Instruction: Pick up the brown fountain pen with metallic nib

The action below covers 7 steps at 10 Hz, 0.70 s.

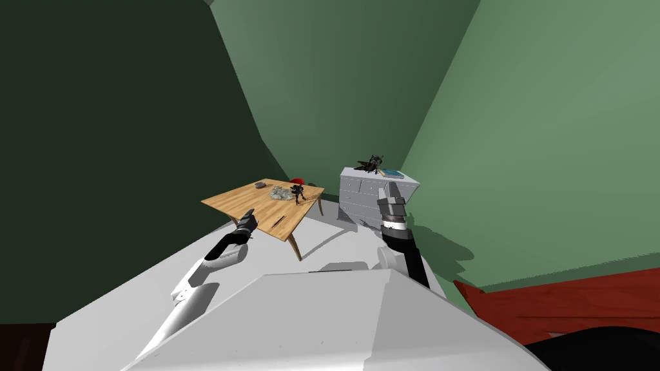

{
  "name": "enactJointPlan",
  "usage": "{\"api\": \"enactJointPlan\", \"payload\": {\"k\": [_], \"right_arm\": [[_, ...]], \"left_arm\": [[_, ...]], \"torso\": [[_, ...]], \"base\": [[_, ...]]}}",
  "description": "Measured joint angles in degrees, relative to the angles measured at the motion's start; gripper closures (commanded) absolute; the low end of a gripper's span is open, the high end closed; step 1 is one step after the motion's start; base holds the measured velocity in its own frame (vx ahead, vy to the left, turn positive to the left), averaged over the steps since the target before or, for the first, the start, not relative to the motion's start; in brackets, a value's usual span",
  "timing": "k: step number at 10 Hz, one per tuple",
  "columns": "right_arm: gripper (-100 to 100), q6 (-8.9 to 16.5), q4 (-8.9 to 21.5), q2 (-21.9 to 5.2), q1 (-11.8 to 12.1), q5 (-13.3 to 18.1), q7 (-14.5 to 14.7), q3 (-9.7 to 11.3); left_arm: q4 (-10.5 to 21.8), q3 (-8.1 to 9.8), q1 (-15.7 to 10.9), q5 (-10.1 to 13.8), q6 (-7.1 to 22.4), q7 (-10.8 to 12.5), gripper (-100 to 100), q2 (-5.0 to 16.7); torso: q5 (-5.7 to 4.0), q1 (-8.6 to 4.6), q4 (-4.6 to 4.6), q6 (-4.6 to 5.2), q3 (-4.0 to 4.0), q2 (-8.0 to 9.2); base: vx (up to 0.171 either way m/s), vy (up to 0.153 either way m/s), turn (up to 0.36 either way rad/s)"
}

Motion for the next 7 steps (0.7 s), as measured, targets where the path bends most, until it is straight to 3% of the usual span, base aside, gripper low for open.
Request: {"api": "enactJointPlan", "payload": {"k": [3, 7], "right_arm": [[0, 0.00, 0.00, 0.00, 0.00, 0.00, 0.00, 0.00], [0, 0.00, 0.00, 0.00, 0.00, 0.00, 0.00, 0.00]], "left_arm": [[3.94, 2.53, -1.83, 1.70, 4.98, 0.86, -100, 1.52], [9.41, 4.62, -4.55, 2.44, 10.23, 1.56, -100, 2.53]], "torso": [[-0.01, -0.02, 0.00, 0.00, -0.01, -0.03], [0.02, 0.09, -0.01, 0.01, -0.04, -0.06]], "base": [[0.028, -0.067, 0.029], [0.037, -0.041, 0.018]]}}
